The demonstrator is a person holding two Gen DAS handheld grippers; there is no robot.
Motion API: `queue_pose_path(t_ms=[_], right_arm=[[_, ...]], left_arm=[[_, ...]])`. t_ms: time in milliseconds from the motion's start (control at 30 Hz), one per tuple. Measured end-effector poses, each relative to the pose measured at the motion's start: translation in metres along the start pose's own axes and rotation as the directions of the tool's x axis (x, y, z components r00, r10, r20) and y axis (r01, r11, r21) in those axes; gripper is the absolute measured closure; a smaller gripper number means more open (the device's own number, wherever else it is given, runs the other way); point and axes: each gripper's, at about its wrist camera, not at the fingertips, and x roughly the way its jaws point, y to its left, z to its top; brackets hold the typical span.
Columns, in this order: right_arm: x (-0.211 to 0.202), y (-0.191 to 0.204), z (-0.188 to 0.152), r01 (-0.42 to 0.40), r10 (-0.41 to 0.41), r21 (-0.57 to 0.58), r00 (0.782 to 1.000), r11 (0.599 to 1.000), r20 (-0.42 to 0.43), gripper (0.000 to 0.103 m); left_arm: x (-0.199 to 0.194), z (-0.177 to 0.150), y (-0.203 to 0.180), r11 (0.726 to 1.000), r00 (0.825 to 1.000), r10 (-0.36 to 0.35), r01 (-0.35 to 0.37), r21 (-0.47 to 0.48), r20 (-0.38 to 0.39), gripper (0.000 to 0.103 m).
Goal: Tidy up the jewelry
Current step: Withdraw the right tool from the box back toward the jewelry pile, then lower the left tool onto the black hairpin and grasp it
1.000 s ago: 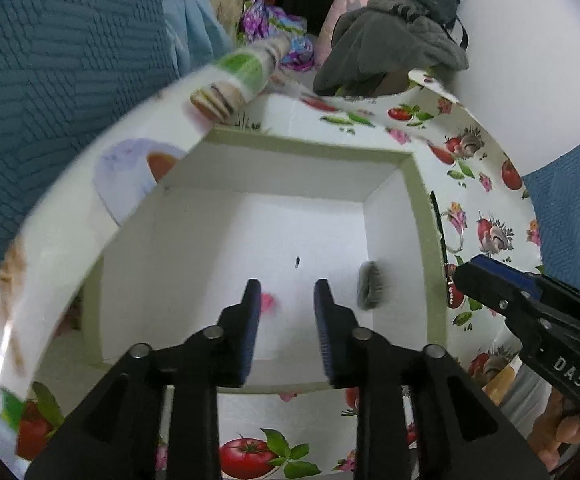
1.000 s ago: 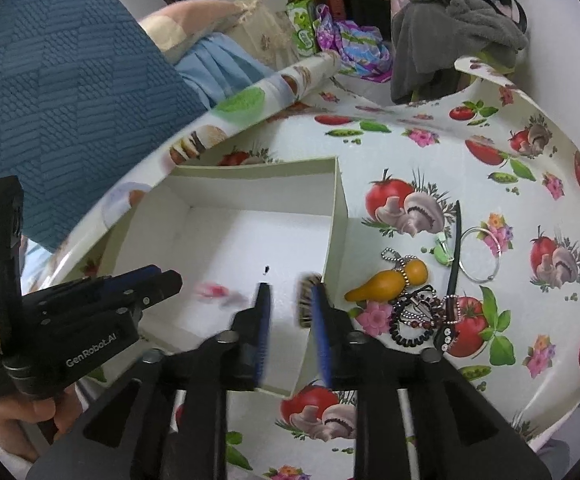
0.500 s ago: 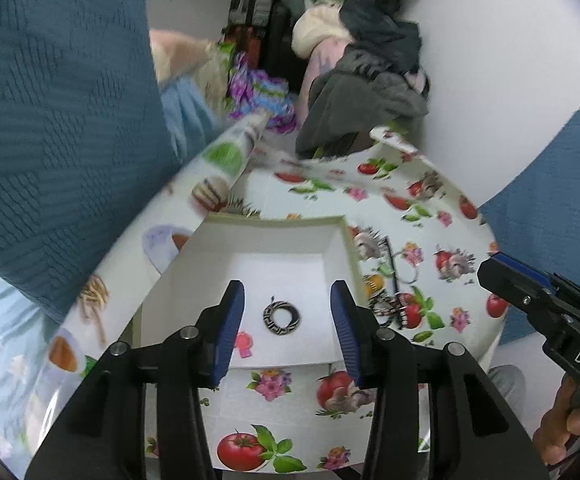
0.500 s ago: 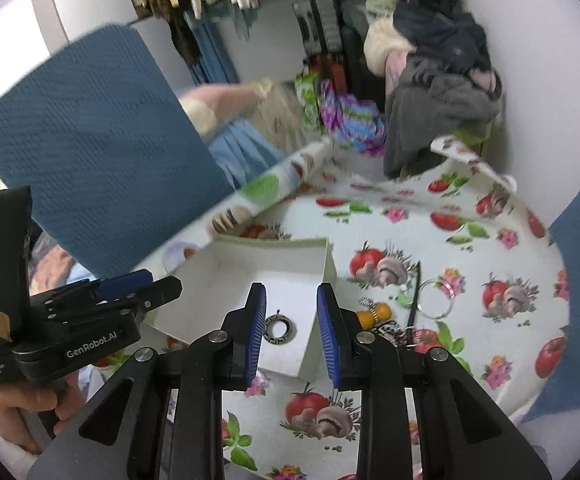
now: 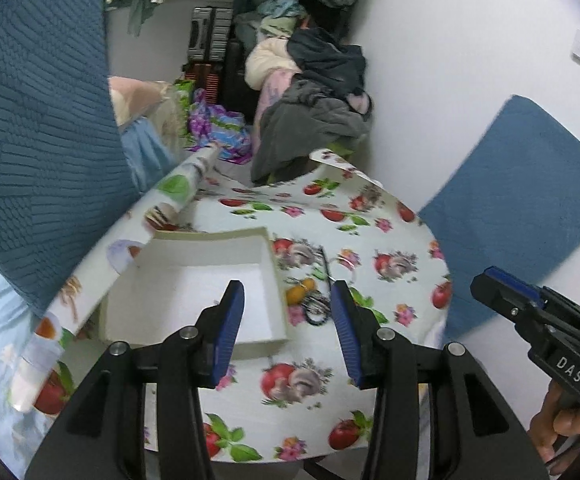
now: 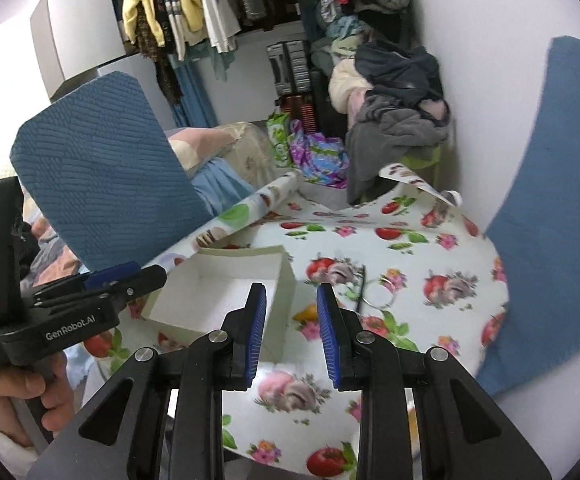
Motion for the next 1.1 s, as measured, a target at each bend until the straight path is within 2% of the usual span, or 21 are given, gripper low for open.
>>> queue_pose_path(t_ms=[233,400,733,1100], right_arm=[[-0.018,-0.024,-0.038,0.047,-0.048,0.053,0.999,0.997,0.005,0.079],[-0.012,-0.041,-0.068,0.049,-0.049,0.09,0.999,0.995,0.002,0.079],[0.033,-0.085,-0.103,0.057,-0.052,0.155,0.998,0.986,-0.032,0.079],[0.114,-0.131,-0.091,0.048,-0.036,0.169,0.997,0.984,-0.075,0.079]], left_arm=[[0.005,-0.029,-0.024,0.998,0.998,-0.057,0.057,0.031,-0.016,0.057],[0.026,-0.053,-0.04,0.993,0.993,-0.103,0.107,0.056,-0.057,0.057],[0.084,-0.081,-0.056,0.983,0.982,-0.161,0.169,0.077,-0.103,0.057],[0.165,-0.089,-0.065,0.98,0.974,-0.176,0.188,0.072,-0.142,0.061]])
